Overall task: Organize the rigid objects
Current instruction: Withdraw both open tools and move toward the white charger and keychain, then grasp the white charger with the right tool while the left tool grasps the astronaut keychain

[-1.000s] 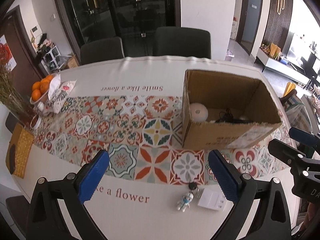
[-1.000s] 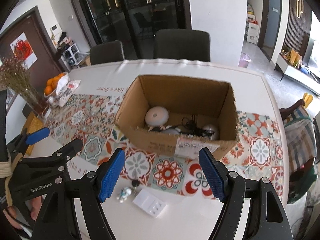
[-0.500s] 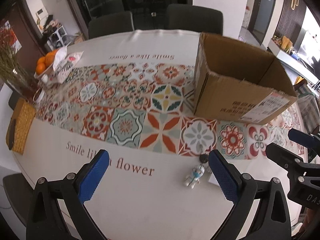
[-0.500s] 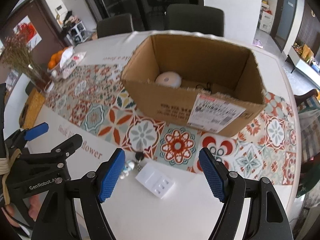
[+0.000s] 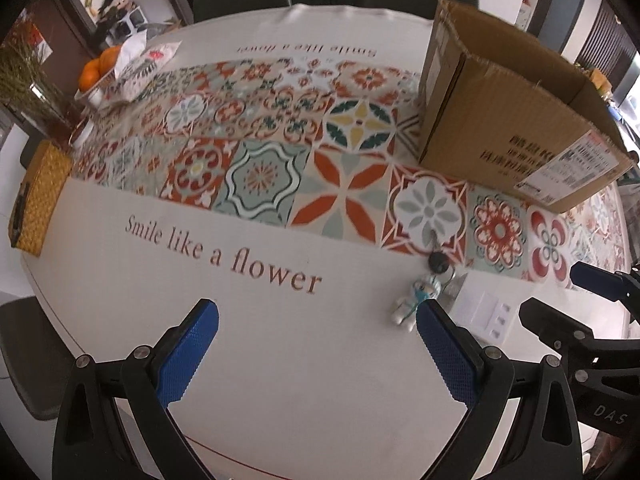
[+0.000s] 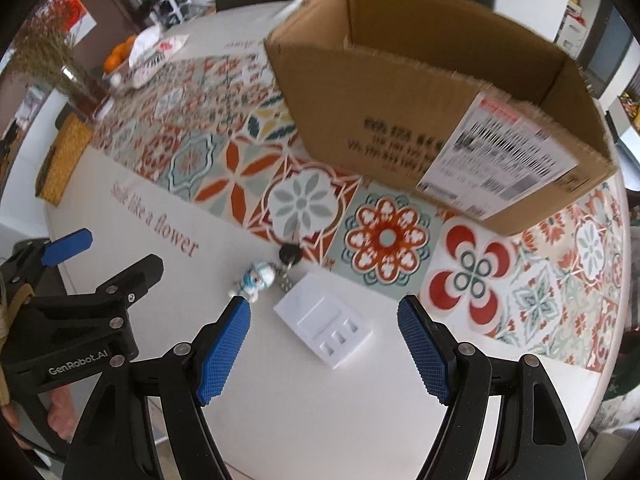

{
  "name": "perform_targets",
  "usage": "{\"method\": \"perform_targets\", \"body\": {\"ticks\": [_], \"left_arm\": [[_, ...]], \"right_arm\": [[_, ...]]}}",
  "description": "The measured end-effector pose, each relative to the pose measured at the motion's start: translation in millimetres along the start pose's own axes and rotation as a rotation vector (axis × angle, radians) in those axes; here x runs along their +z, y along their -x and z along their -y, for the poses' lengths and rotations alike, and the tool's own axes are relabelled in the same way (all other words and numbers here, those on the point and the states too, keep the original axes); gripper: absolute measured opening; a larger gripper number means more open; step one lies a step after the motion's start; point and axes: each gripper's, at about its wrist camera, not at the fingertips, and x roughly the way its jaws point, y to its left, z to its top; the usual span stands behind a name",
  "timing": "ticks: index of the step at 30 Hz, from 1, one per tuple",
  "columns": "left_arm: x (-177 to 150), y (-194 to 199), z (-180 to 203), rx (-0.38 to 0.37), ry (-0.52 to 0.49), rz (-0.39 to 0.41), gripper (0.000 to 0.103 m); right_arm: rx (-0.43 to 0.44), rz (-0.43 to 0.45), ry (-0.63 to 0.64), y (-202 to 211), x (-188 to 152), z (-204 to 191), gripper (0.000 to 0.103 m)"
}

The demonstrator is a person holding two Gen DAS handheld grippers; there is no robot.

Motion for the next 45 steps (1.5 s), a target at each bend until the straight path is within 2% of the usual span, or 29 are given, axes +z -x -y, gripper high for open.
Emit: {"method": "perform_targets", "body": {"ticks": [19, 32, 37, 39, 45], "left_arm": [[-36, -50, -1, 0.012, 0.063, -0.151, 0.101], [-43, -67, 1, 0.013, 0.081, -0.19, 0.101], [-42, -72, 0, 0.007, 0.074, -0.197, 0.101], [-42, -72, 1, -0.002, 0.071, -0.198, 0.101], [-40, -71, 7, -0.024, 0.037, -0.194, 0.101]], "right_arm": [[-0.033, -0.174, 0.12, -64, -16, -7, 0.076], [-0.05, -0.221, 0.201, -95, -15, -23, 0.076], [-0.076, -0.213, 0.222, -102, -13, -30, 0.07], [-0.079, -0.206, 0.221, -102, -14, -34, 0.064], [-0.079, -0.181, 0.186, -97, -15, -29, 0.055]]}}
